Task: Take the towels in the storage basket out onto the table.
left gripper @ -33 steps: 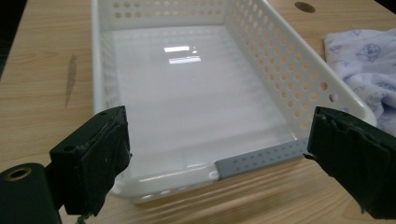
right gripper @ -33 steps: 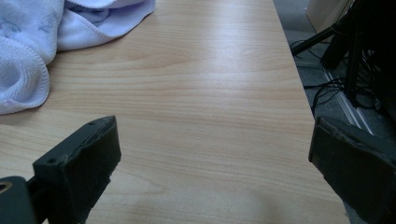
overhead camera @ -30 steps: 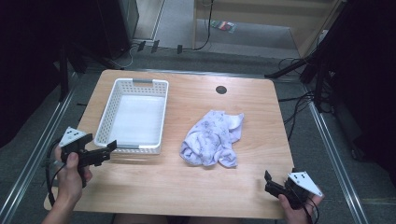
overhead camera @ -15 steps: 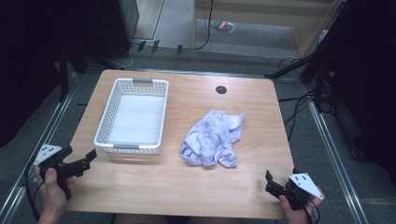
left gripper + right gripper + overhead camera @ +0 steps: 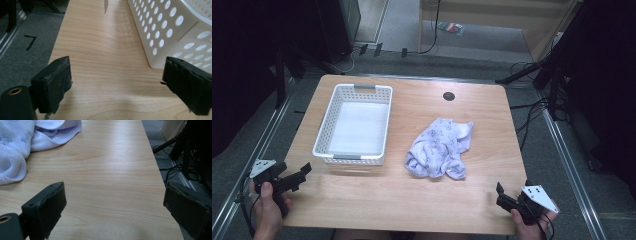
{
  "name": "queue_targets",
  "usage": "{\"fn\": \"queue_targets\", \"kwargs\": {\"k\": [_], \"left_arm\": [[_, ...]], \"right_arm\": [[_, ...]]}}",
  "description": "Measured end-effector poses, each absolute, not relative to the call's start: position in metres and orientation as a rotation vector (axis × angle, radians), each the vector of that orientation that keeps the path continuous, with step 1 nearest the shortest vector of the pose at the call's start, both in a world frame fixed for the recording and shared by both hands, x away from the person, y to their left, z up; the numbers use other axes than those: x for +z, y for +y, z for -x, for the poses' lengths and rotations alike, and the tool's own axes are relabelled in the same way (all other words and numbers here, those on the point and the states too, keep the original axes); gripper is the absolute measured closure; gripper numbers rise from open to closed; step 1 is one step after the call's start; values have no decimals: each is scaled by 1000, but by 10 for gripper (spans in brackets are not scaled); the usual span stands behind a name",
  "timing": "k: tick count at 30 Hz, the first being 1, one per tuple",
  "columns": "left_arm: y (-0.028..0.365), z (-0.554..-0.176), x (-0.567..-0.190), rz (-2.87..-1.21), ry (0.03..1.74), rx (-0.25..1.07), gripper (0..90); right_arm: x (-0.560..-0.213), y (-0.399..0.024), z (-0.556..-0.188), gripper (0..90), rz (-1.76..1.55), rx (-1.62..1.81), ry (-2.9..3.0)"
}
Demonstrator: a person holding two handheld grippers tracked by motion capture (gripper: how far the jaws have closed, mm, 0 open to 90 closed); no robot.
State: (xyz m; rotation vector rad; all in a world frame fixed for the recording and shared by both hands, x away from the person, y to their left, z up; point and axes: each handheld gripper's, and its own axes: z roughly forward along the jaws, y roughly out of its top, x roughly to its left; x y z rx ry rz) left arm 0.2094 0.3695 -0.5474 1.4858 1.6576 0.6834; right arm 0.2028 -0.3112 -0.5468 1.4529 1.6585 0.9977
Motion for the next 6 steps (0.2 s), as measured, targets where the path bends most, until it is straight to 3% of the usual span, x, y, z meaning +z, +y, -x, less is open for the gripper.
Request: {"fn": "queue_targets", "kwargs": {"k": [6], "left_arm": [[366,-208,-548,-1487,1648,711,144]], "right_arm": [[-547,-312,-204,48,-1460,995,1661]]}}
